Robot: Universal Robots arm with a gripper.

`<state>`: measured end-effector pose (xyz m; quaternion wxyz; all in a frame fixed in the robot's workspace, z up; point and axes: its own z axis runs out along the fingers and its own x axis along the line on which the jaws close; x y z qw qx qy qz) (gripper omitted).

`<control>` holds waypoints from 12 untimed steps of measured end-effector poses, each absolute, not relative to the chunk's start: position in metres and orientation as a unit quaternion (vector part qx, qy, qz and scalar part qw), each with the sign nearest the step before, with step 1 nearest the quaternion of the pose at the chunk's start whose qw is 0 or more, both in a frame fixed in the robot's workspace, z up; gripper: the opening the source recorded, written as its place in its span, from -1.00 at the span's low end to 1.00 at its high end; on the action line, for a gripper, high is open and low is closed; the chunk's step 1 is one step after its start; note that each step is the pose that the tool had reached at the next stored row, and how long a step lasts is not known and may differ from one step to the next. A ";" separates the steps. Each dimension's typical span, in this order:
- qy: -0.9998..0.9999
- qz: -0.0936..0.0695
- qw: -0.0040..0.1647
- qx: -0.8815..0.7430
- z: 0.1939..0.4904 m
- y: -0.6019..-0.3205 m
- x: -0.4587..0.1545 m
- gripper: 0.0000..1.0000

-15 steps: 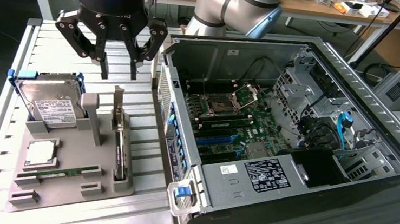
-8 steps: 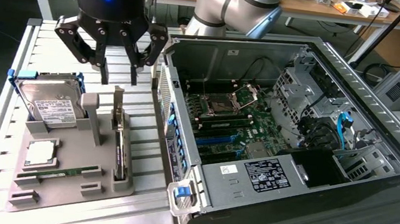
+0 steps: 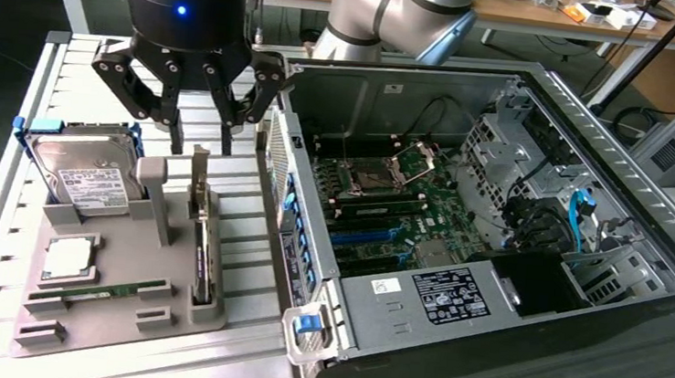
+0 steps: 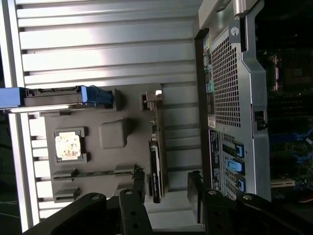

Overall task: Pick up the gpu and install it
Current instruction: 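Pick up the gpu and move the gpu toward the slot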

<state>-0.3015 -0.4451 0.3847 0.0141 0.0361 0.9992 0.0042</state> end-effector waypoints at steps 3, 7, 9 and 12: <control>0.999 0.003 0.014 0.036 0.381 -0.446 -0.302 -0.04; 0.999 0.003 0.014 0.036 0.376 -0.447 -0.302 -0.04; 0.999 0.003 0.014 0.036 0.375 -0.447 -0.302 -0.04; 0.999 0.003 0.014 0.036 0.373 -0.447 -0.302 -0.04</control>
